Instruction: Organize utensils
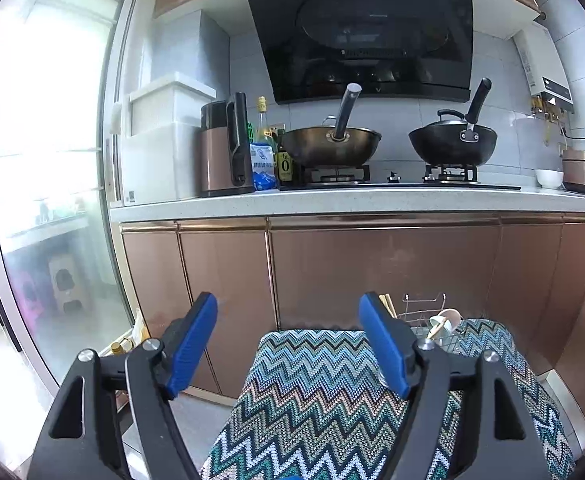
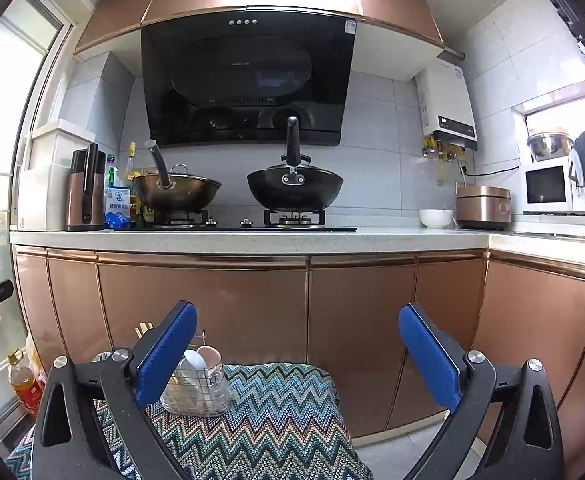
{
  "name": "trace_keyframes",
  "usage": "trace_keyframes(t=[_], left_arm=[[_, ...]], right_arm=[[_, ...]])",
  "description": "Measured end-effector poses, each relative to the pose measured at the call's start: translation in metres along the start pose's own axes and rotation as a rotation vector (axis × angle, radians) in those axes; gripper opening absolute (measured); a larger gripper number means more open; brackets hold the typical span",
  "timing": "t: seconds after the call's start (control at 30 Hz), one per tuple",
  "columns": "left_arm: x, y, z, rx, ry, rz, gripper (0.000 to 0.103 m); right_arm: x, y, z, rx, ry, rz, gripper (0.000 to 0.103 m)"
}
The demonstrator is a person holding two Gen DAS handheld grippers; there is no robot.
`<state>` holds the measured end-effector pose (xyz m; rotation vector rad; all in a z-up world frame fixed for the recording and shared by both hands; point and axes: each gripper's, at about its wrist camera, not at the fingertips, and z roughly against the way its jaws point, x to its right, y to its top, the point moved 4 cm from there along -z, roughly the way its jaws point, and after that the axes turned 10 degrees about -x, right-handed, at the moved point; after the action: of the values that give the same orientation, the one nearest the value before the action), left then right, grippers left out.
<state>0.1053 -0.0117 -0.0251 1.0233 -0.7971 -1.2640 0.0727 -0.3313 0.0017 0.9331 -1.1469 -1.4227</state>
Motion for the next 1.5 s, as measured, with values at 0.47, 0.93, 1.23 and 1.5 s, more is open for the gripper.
trace_keyframes(t=[0.47, 0.93, 1.23, 1.5], left_arm=[[-0.004, 0.000, 0.005, 0.029, -0.012, 0.006, 0.073], [-0.015, 0.003, 0.001, 0.020, 0.019, 0.028, 0.075], [-0.019, 0.002, 0.002, 0.027, 0.013, 0.036, 0.075], [-0.015, 0.001, 0.003, 0.026, -0.001, 0.023, 0.075]], right_arm=[[-0.001, -0.002, 0.000, -0.004, 0.003, 0.006, 0.103], [-0.007, -0.003, -0.001, -0.017, -0.005, 0.026, 0.103], [-0.007, -0.003, -0.001, -0.018, -0.003, 0.029, 0.103], [-0.006, -0.005, -0.003, -0.021, 0.000, 0.031, 0.103]])
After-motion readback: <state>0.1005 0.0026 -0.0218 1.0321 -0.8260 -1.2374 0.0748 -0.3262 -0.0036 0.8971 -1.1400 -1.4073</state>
